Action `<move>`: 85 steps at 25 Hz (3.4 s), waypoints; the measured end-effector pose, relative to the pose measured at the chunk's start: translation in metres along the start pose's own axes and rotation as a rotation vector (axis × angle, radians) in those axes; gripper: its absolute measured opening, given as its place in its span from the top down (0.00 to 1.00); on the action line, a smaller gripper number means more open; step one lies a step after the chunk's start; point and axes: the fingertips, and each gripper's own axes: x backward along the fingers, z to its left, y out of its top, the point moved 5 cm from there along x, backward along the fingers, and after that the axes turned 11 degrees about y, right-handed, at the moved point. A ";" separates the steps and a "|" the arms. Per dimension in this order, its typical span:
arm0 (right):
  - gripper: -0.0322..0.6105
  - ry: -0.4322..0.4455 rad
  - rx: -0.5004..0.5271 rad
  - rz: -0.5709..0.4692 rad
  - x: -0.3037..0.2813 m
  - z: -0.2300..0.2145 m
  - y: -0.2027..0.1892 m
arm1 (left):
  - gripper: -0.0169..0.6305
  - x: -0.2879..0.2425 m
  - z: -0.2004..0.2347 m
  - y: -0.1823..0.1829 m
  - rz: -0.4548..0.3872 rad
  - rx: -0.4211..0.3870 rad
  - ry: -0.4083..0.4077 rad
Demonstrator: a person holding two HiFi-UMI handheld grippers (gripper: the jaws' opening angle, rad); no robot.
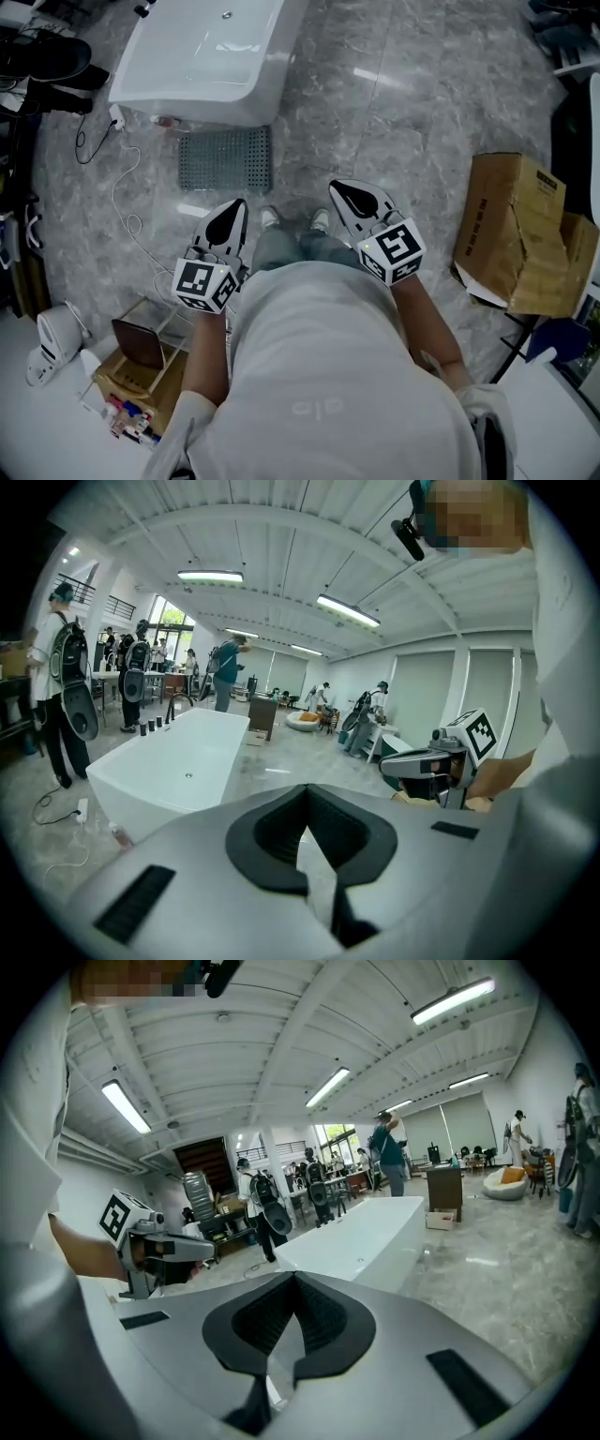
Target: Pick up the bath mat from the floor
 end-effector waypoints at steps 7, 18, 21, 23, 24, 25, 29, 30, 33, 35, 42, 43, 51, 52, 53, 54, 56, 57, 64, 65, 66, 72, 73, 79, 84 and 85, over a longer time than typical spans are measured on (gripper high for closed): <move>0.91 -0.032 -0.057 0.027 -0.021 -0.010 -0.006 | 0.95 -0.023 0.026 -0.010 0.054 0.039 -0.022; 0.91 -0.125 -0.139 0.103 -0.063 -0.033 -0.036 | 0.95 -0.088 0.072 -0.053 0.217 0.078 -0.082; 0.91 -0.145 -0.166 0.123 -0.077 -0.040 -0.047 | 0.95 -0.107 0.083 -0.070 0.265 0.106 -0.095; 0.91 -0.158 -0.185 0.139 -0.086 -0.045 -0.056 | 0.95 -0.119 0.091 -0.083 0.298 0.122 -0.095; 0.91 -0.164 -0.195 0.144 -0.089 -0.047 -0.060 | 0.95 -0.125 0.095 -0.091 0.316 0.124 -0.093; 0.91 -0.171 -0.205 0.149 -0.093 -0.049 -0.064 | 0.95 -0.130 0.099 -0.099 0.334 0.123 -0.091; 0.91 -0.194 -0.240 0.159 -0.106 -0.057 -0.079 | 0.95 -0.153 0.116 -0.138 0.405 0.105 -0.073; 0.91 -0.200 -0.246 0.162 -0.110 -0.060 -0.084 | 0.95 -0.159 0.121 -0.149 0.424 0.103 -0.066; 0.91 -0.216 -0.265 0.170 -0.124 -0.068 -0.101 | 0.95 -0.172 0.137 -0.183 0.480 0.095 -0.051; 0.91 -0.225 -0.274 0.183 -0.132 -0.074 -0.116 | 0.95 -0.181 0.145 -0.203 0.512 0.080 -0.044; 0.91 -0.250 -0.305 0.231 -0.168 -0.105 -0.167 | 0.83 -0.216 0.174 -0.272 0.607 0.025 -0.046; 0.91 -0.252 -0.308 0.238 -0.173 -0.108 -0.175 | 0.82 -0.221 0.178 -0.284 0.627 0.019 -0.047; 0.91 -0.268 -0.350 0.284 -0.203 -0.131 -0.233 | 0.75 -0.267 0.202 -0.365 0.738 -0.013 -0.041; 0.91 -0.270 -0.356 0.285 -0.205 -0.134 -0.240 | 0.74 -0.272 0.203 -0.374 0.750 -0.017 -0.041; 0.91 -0.270 -0.362 0.286 -0.208 -0.136 -0.246 | 0.73 -0.277 0.204 -0.384 0.762 -0.022 -0.042; 0.91 -0.271 -0.368 0.289 -0.210 -0.139 -0.252 | 0.72 -0.281 0.206 -0.393 0.775 -0.028 -0.044; 0.91 -0.272 -0.384 0.295 -0.218 -0.145 -0.264 | 0.69 -0.289 0.210 -0.413 0.803 -0.043 -0.051; 0.91 -0.271 -0.396 0.296 -0.222 -0.147 -0.270 | 0.68 -0.292 0.213 -0.423 0.816 -0.052 -0.054; 0.91 -0.274 -0.463 0.295 -0.243 -0.165 -0.317 | 0.61 -0.320 0.232 -0.491 0.866 -0.143 -0.099; 0.91 -0.275 -0.460 0.300 -0.245 -0.168 -0.324 | 0.60 -0.324 0.235 -0.503 0.870 -0.156 -0.106; 0.91 -0.275 -0.458 0.305 -0.247 -0.170 -0.331 | 0.59 -0.327 0.237 -0.515 0.878 -0.166 -0.110; 0.91 -0.282 -0.465 0.332 -0.255 -0.185 -0.368 | 0.56 -0.347 0.245 -0.583 0.937 -0.219 -0.125; 0.91 -0.283 -0.469 0.336 -0.257 -0.187 -0.375 | 0.56 -0.351 0.245 -0.593 0.947 -0.230 -0.131; 0.91 -0.289 -0.509 0.342 -0.271 -0.197 -0.417 | 0.50 -0.365 0.245 -0.662 1.034 -0.315 -0.198; 0.91 -0.283 -0.527 0.349 -0.287 -0.204 -0.454 | 0.48 -0.381 0.253 -0.713 1.067 -0.376 -0.207; 0.91 -0.284 -0.535 0.348 -0.288 -0.204 -0.461 | 0.47 -0.383 0.254 -0.723 1.071 -0.395 -0.209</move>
